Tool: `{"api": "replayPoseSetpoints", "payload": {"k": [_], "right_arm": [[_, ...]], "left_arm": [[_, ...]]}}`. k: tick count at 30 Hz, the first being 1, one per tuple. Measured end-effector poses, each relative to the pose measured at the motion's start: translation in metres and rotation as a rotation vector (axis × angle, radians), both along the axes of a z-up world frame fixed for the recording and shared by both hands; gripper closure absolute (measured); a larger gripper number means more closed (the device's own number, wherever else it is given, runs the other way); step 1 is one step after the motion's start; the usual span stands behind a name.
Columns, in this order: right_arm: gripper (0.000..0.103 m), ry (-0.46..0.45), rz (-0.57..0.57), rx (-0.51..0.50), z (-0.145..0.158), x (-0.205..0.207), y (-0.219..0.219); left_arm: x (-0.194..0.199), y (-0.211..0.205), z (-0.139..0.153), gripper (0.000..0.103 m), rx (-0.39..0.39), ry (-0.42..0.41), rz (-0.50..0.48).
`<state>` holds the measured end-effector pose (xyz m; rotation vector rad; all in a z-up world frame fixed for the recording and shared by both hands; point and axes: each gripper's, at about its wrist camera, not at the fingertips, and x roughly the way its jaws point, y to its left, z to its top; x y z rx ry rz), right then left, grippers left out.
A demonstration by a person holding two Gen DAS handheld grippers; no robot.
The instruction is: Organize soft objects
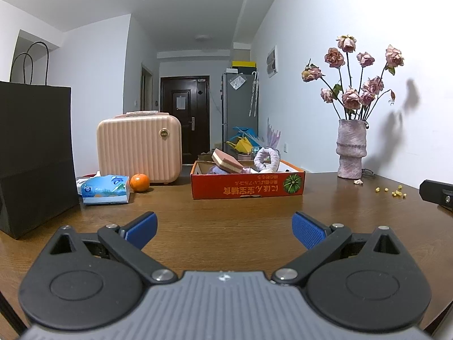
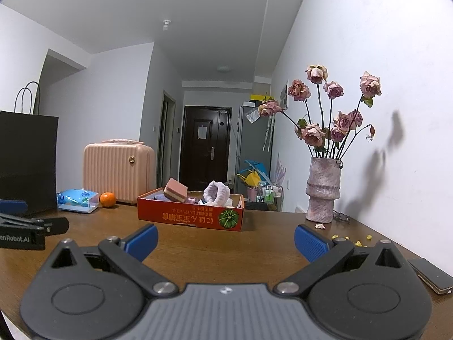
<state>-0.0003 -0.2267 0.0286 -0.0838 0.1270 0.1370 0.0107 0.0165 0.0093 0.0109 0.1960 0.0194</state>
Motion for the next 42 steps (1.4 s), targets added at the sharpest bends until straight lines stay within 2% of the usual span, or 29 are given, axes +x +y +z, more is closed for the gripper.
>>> {"api": "replayPoseSetpoints", "payload": {"k": [42], "right_arm": [[0.000,0.000,0.003,-0.004,0.0010,-0.0010,0.0025]], "left_arm": [[-0.0039,-0.0012,-0.0010,0.000,0.012,-0.018,-0.011]]}}
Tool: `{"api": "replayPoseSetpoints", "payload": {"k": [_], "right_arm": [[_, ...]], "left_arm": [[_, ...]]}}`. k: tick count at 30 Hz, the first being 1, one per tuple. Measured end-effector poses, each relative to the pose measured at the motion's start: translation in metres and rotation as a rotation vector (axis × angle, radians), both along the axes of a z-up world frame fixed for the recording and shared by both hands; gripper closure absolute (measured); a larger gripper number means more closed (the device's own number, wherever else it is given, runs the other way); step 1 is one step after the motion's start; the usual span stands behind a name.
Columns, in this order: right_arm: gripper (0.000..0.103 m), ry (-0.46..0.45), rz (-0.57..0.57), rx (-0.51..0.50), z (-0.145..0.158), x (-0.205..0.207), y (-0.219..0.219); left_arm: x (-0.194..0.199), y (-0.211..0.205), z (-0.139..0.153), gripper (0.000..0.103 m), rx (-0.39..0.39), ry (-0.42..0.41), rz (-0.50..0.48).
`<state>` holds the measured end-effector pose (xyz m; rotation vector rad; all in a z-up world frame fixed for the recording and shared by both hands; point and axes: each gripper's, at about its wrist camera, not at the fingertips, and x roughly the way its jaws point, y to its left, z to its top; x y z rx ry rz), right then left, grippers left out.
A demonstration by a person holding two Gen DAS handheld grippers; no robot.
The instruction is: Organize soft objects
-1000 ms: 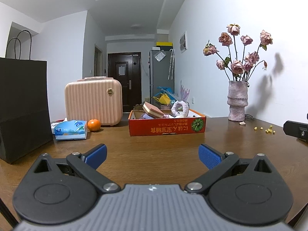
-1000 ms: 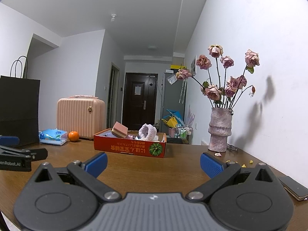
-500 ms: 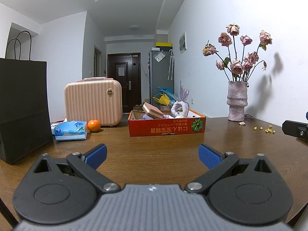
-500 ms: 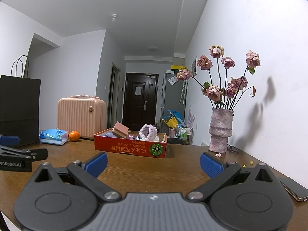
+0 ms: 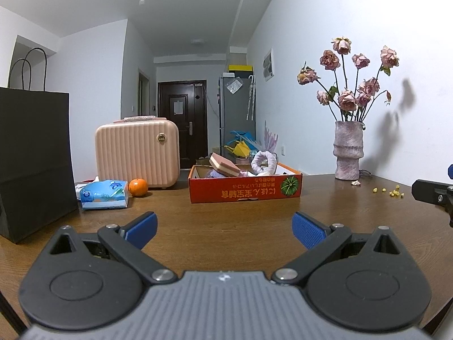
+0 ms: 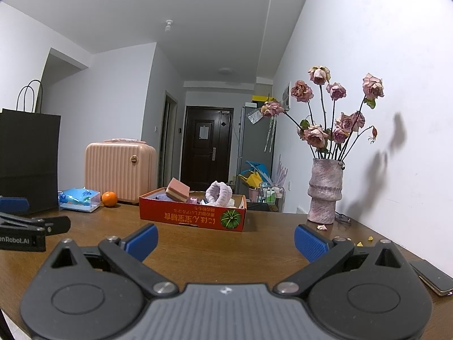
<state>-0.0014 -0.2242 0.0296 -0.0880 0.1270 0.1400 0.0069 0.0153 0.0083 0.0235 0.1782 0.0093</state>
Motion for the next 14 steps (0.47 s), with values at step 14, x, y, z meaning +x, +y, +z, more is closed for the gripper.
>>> {"api": "replayPoseSetpoints", "payload": {"k": [14], "right_arm": [[0.000,0.000,0.000,-0.001,-0.0006,0.0001,0.0000]], "left_arm": [[-0.0018,-0.0013,0.0001,0.000,0.016,-0.015,-0.014]]}}
